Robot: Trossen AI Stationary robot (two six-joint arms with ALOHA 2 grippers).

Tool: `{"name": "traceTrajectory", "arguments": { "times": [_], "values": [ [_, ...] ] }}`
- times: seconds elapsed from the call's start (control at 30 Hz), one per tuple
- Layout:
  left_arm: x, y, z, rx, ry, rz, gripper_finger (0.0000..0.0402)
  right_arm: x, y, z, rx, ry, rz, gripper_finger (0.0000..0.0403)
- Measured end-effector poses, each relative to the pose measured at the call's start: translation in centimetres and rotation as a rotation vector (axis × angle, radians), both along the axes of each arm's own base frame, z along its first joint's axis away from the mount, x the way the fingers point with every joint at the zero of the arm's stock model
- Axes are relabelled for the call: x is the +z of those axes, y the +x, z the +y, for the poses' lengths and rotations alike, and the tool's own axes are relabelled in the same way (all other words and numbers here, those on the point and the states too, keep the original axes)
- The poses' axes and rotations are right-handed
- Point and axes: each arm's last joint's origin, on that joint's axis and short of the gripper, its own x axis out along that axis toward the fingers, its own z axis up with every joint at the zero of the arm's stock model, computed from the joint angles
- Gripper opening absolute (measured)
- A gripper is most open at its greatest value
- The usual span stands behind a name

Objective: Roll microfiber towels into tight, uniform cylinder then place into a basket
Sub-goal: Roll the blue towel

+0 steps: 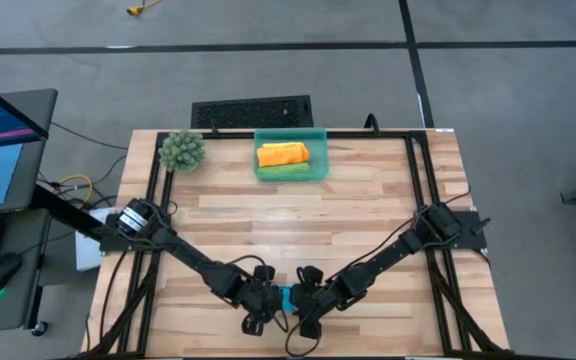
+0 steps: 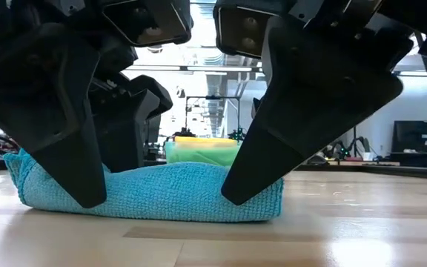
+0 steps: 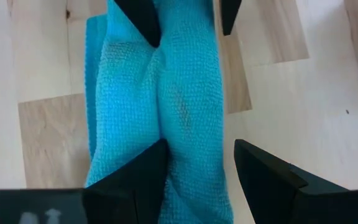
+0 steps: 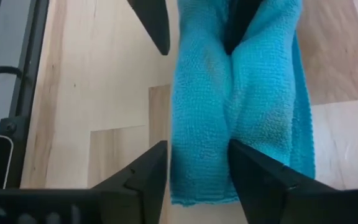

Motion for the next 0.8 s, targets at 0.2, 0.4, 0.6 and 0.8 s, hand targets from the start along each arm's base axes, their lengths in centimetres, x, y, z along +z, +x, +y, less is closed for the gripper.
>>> {"name": "traceTrajectory", "arguments": {
  "times": [0.2,0.4,0.6,0.8],
  "values": [
    [-0.10,-0.01,0.11,-0.003,-0.015,0.020,0.0182,-0.07,0.01,-0.20,-0.022,-0.001,0.009,0.0164],
    [-0.15,-0.07,0.09,-0.019,-0.037,0.038,0.0182,-0.13,-0.03,-0.29,-0.076,0.024,0.026,0.0106],
    [-0.14,-0.03,0.16,-0.007,-0.082,0.064,0.0182,-0.01,0.13,-0.08,-0.061,0.095,0.029,0.0029],
    [0.26,0.49,0.37,0.009,-0.217,0.134,0.0182,0.33,0.90,0.30,-0.072,0.265,0.001,0.0024]
  ]
}}
